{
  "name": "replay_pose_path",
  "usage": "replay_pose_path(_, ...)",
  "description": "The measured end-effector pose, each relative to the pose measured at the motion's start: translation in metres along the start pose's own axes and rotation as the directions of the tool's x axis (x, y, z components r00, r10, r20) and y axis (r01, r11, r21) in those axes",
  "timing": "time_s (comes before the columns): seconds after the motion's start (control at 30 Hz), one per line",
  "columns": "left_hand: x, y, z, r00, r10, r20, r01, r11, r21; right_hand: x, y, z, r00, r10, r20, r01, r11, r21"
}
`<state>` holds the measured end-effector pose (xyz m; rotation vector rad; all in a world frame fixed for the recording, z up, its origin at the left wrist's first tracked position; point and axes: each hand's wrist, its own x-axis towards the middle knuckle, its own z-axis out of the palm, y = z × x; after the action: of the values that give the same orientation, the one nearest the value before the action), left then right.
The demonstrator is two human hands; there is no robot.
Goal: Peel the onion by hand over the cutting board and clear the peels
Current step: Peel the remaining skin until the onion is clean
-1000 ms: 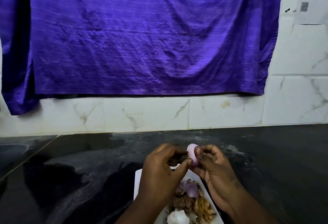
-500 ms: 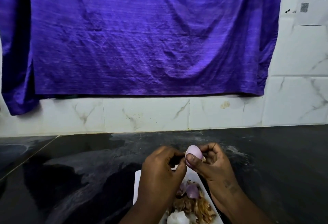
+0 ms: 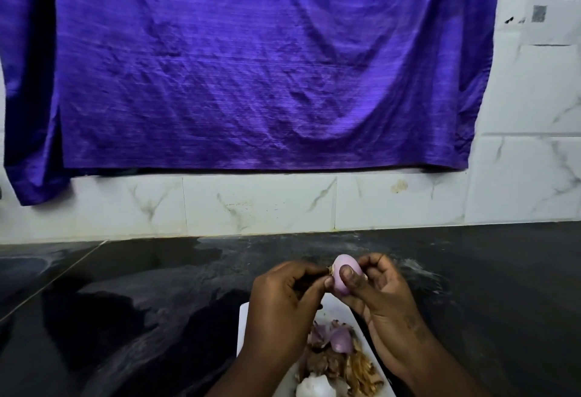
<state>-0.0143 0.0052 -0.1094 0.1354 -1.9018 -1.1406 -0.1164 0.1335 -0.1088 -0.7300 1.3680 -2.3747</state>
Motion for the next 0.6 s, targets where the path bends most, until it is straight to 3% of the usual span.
replay_pose_path(0.3, -0.003, 0.001, 0.003, 0.999, 0.022, -0.028, -0.018, 0.99, 0.14, -0.002, 0.003, 0.002, 0.995, -0.098, -0.017, 0.092, 0.973, -0.211)
replay_pose_path(0.47, -0.005, 0.009, 0.004, 0.993, 0.112, -0.032, -0.092, 0.923, 0.373, -0.005, 0.001, 0.006, 0.994, -0.113, 0.009, 0.112, 0.975, -0.191)
replay_pose_path(0.6, 0.001, 0.01, -0.001, 0.994, 0.095, -0.048, -0.065, 0.898, 0.435, -0.008, -0.003, 0.012, 0.999, -0.032, 0.034, 0.034, 0.998, -0.045)
